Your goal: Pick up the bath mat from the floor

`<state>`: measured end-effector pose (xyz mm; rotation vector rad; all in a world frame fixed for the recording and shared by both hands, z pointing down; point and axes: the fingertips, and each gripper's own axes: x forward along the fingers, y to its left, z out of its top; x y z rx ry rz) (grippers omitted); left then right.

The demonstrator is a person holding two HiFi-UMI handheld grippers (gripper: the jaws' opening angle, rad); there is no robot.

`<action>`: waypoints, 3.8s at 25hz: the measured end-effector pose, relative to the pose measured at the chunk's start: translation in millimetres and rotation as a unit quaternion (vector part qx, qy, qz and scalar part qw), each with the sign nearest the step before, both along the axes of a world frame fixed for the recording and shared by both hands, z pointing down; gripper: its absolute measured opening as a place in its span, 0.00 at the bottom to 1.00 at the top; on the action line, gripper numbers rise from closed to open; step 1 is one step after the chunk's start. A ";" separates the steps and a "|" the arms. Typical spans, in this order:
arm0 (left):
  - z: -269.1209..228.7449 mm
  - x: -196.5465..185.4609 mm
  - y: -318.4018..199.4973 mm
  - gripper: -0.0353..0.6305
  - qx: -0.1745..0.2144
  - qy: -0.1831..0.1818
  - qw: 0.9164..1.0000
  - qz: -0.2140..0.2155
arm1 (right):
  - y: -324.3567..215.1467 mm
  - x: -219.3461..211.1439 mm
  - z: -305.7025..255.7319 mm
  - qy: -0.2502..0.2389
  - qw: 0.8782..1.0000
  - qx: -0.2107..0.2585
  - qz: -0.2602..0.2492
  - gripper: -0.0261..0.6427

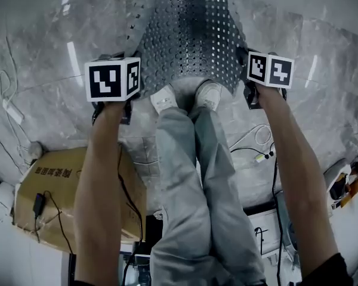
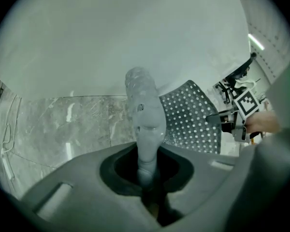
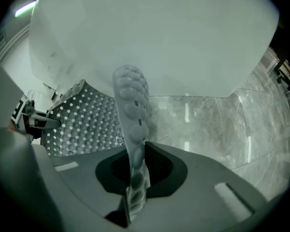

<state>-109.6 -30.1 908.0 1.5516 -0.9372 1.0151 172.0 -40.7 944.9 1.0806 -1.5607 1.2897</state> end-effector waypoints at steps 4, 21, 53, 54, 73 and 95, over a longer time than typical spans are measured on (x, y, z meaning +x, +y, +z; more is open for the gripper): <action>-22.6 3.8 6.0 0.11 0.001 -0.003 1.000 0.004 | 8.2 -12.5 -20.4 -0.017 1.000 -0.003 -0.001 0.07; -149.9 27.2 25.5 0.11 0.044 -0.013 0.999 0.012 | 29.5 -26.0 -155.5 -0.064 0.996 0.025 0.058 0.07; -487.6 81.7 23.2 0.11 0.196 -0.003 0.980 0.033 | 37.4 -14.0 -482.9 -0.132 0.970 0.194 0.070 0.08; -496.8 83.0 21.2 0.11 0.202 -0.003 0.979 0.037 | 32.9 -13.8 -493.0 -0.133 0.967 0.205 0.065 0.08; -737.8 112.3 -63.2 0.12 0.429 0.016 0.901 0.061 | -69.7 -32.7 -742.4 -0.176 0.876 0.448 -0.002 0.07; -953.1 144.6 -69.6 0.13 0.660 0.048 0.748 0.045 | -60.9 -35.2 -997.8 -0.164 0.721 0.671 -0.058 0.07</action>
